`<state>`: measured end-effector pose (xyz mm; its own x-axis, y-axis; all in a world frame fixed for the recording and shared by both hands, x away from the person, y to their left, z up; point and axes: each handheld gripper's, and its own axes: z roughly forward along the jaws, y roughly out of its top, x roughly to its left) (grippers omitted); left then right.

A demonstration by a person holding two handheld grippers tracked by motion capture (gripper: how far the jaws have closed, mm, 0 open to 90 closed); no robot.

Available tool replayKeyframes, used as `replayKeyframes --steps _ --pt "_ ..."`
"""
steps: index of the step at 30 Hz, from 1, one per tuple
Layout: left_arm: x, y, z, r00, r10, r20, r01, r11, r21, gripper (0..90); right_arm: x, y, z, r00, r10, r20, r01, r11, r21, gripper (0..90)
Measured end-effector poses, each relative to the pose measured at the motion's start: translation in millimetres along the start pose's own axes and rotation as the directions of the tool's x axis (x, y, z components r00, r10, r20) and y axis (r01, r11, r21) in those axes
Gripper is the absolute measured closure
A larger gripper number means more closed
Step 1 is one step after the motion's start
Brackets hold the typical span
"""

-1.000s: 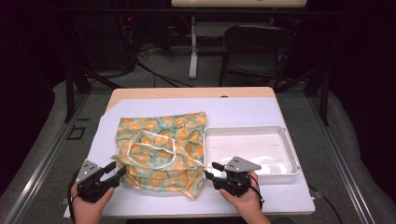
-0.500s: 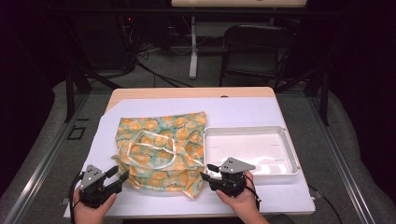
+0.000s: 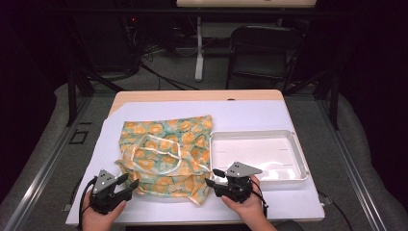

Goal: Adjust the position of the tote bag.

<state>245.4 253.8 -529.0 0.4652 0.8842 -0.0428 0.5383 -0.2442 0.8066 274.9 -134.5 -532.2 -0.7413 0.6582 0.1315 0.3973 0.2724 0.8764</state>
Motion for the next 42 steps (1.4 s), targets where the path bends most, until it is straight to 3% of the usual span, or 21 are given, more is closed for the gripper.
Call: replayKeyframes --steps 15,26,42 --pt "-4.0 2.9 10.8 0.9985 0.042 0.034 -0.044 0.9976 0.053 72.7 1.2 -3.6 0.7 0.9999 0.010 0.012 -0.010 1.000 0.008 47.8" --pt "-4.8 4.3 14.1 0.9977 0.061 0.031 -0.063 0.9957 0.069 87.6 0.7 -5.5 -2.2 0.9996 0.020 0.018 -0.020 1.000 -0.002 46.4" --pt "-4.5 4.5 12.3 0.9974 0.065 0.031 -0.066 0.9959 0.061 90.0 1.9 -5.4 -2.1 0.9997 0.025 0.000 -0.025 1.000 -0.007 44.5"
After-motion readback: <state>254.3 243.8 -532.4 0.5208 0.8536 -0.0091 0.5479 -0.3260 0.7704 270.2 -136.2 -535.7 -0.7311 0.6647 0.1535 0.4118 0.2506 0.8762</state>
